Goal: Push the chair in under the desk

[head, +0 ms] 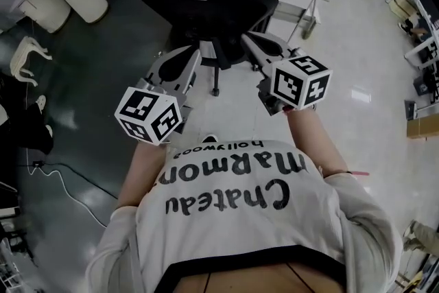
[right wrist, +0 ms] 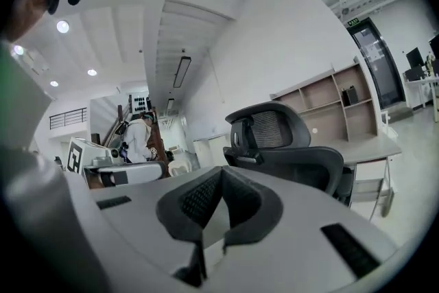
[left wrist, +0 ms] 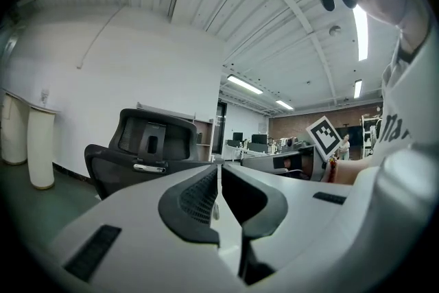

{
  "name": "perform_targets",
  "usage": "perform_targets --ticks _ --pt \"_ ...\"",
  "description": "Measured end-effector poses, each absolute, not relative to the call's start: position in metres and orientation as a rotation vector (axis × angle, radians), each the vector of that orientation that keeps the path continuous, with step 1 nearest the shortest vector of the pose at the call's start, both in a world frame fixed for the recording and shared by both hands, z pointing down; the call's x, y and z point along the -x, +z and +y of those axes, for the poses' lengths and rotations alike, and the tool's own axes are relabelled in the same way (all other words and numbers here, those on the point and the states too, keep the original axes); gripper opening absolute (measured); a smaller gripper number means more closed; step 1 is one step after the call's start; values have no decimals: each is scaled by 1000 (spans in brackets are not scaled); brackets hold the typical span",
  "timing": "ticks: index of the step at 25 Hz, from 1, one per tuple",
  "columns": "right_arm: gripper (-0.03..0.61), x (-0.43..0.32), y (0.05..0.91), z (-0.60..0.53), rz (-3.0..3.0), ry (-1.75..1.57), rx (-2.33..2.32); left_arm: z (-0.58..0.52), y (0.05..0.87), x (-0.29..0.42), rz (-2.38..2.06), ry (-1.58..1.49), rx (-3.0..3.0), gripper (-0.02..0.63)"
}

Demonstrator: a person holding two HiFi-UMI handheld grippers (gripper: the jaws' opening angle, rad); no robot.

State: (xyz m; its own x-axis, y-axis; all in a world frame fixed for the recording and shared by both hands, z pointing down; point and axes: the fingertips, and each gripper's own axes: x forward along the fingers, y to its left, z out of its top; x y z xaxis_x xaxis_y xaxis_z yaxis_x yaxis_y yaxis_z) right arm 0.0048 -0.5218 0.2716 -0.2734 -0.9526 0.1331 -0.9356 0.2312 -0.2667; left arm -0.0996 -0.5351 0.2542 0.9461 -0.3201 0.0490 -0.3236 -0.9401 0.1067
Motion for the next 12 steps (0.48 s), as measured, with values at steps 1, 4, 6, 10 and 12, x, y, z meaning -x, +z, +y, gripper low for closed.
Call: perform_targets --ticks 1,4,6,10,12 --pt "8 -4 272 -516 2426 -446 1862 -530 256 101 -510 46 -2982 29" --pt "8 -2 276 -501 2453 -414 1880 -516 261 106 -538 48 -2962 29" --pt "8 -1 278 -492 2459 -419 1868 -507 264 109 -555 45 -2951 29" --pt "8 2 280 -478 2484 -405 1866 -491 265 115 -596 39 -2933 29" --pt "8 3 282 -472 2502 -397 1870 -485 266 116 -609 39 -2928 29"
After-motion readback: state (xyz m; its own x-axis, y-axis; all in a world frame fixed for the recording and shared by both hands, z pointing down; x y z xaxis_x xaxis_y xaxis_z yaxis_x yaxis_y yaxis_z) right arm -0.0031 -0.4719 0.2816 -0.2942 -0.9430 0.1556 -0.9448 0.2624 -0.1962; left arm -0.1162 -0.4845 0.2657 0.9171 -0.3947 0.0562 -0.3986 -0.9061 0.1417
